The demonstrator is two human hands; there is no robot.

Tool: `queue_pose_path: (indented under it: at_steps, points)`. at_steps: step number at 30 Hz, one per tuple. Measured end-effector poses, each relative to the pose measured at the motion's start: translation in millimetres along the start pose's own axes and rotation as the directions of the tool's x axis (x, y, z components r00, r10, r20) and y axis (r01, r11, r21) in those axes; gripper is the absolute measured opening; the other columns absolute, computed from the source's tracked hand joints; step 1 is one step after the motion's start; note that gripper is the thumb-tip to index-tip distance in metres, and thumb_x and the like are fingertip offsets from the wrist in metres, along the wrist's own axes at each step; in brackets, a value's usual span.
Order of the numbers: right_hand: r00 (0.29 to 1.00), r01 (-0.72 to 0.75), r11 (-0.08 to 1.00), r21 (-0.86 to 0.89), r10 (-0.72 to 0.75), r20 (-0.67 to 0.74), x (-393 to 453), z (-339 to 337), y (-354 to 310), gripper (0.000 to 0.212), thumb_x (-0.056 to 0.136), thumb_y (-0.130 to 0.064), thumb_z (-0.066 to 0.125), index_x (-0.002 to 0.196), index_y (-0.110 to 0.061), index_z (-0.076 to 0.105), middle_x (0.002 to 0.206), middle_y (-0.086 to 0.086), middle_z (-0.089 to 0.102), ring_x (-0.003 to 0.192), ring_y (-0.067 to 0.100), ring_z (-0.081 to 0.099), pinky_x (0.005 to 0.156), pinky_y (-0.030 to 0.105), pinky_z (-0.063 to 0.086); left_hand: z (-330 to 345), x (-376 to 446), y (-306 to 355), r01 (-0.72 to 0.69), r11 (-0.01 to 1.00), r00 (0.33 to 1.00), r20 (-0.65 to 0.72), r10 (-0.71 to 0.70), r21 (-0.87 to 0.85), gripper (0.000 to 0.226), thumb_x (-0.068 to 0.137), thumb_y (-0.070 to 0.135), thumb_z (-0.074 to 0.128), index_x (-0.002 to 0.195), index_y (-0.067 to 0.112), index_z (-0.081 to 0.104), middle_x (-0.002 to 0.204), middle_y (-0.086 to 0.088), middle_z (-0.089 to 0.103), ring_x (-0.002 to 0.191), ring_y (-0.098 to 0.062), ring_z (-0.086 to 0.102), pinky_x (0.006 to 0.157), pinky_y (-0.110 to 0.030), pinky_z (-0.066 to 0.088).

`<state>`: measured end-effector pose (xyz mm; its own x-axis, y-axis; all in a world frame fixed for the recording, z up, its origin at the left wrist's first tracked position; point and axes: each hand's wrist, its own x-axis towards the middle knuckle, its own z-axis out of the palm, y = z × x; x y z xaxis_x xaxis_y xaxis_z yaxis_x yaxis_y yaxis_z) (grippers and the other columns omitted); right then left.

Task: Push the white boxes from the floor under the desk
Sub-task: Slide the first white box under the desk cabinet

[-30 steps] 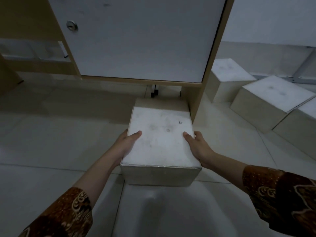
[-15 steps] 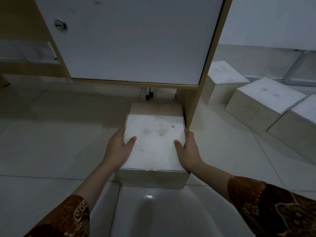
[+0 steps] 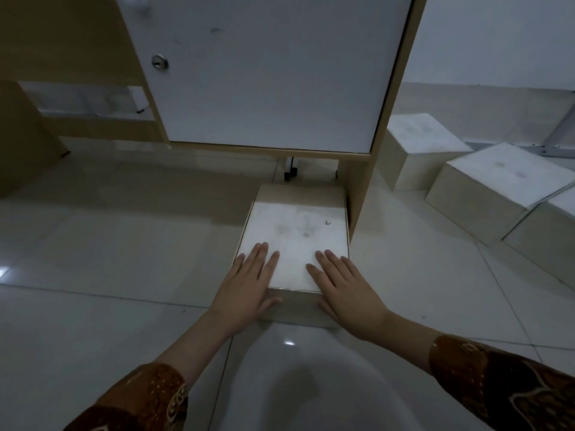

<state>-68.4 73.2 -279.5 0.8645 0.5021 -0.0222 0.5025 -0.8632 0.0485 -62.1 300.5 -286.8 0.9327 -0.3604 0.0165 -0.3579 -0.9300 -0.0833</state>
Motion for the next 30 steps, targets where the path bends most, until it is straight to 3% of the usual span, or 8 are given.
queue_pose_path:
  at_steps: [2,5,7,11,13,19,23,30]
  points:
    - [1.0,0.0,1.0,-0.009,0.0,-0.027,4,4,2,0.063,0.084,-0.037,0.059,0.137,-0.009,0.04,0.141,0.021,0.049,0.131,0.036,0.047,0.103,0.051,0.04,-1,7,1,-0.016,1.0,1.0,0.014,0.016,-0.009,0.086,0.078,0.056,0.059,0.143,0.005,0.035,0.149,-0.022,0.037,0.138,-0.033,0.037,0.108,-0.047,0.035]
    - [0.998,-0.006,1.0,-0.008,0.006,-0.058,14,4,9,0.069,0.077,-0.03,0.072,0.136,-0.005,0.045,0.139,0.024,0.049,0.129,0.038,0.048,0.1,0.052,0.043,0,25,3,-0.013,0.999,0.999,0.034,0.014,-0.053,0.085,0.09,0.051,0.046,0.15,0.011,0.002,0.16,-0.015,-0.001,0.148,-0.029,0.0,0.119,-0.042,0.006]
    - [0.998,-0.024,0.999,-0.022,0.023,-0.055,23,4,14,0.07,0.077,-0.022,0.074,0.137,-0.003,0.044,0.14,0.025,0.048,0.13,0.038,0.046,0.101,0.052,0.044,0,37,3,0.01,0.998,0.999,0.031,-0.008,-0.059,0.084,0.091,0.05,0.042,0.15,0.014,-0.005,0.16,-0.013,-0.008,0.148,-0.026,-0.008,0.119,-0.04,0.001]
    - [0.998,-0.011,0.999,-0.049,0.009,-0.057,35,7,17,0.072,0.09,0.0,0.05,0.149,-0.002,0.008,0.156,0.027,0.01,0.145,0.041,0.009,0.114,0.044,0.005,2,59,-3,0.036,0.997,0.999,0.03,-0.034,-0.073,0.084,0.091,0.048,0.045,0.15,0.015,-0.004,0.161,-0.011,-0.007,0.148,-0.024,-0.007,0.119,-0.04,0.002]
    - [0.998,-0.02,0.998,-0.054,0.017,-0.052,39,7,19,0.073,0.093,0.004,0.04,0.149,-0.003,-0.006,0.157,0.025,-0.006,0.146,0.038,-0.006,0.115,0.041,-0.005,2,68,-5,0.044,0.997,0.999,0.031,-0.042,-0.069,0.085,0.09,0.048,0.047,0.15,0.016,-0.004,0.161,-0.011,-0.006,0.149,-0.024,-0.007,0.119,-0.04,0.002]
    - [0.986,-0.074,0.996,-0.048,0.066,-0.151,60,14,26,0.074,0.087,0.002,0.054,0.148,0.0,0.013,0.155,0.028,0.012,0.144,0.041,0.012,0.116,0.047,0.011,3,91,-11,0.055,0.992,0.998,0.0,-0.056,-0.111,0.085,0.089,0.046,0.05,0.151,0.016,0.0,0.161,-0.011,-0.004,0.149,-0.024,-0.004,0.12,-0.04,0.004]
    - [0.993,-0.081,0.996,-0.038,0.077,-0.093,72,13,34,0.07,0.093,0.001,0.036,0.149,-0.003,-0.005,0.158,0.024,-0.006,0.146,0.038,-0.005,0.119,0.045,0.0,4,107,-14,0.062,0.99,0.998,-0.01,-0.064,-0.124,0.086,0.088,0.046,0.052,0.151,0.017,0.002,0.161,-0.01,-0.001,0.149,-0.024,-0.002,0.12,-0.04,0.004]
    - [0.986,-0.129,0.992,-0.014,0.126,-0.113,94,17,45,0.069,0.093,0.002,0.035,0.15,-0.004,-0.004,0.158,0.023,-0.001,0.147,0.036,-0.001,0.121,0.045,0.004,8,133,-16,0.103,0.988,0.994,-0.031,-0.107,-0.115,0.087,0.085,0.045,0.057,0.151,0.018,0.005,0.161,-0.009,0.004,0.149,-0.026,0.003,0.119,-0.04,0.008]
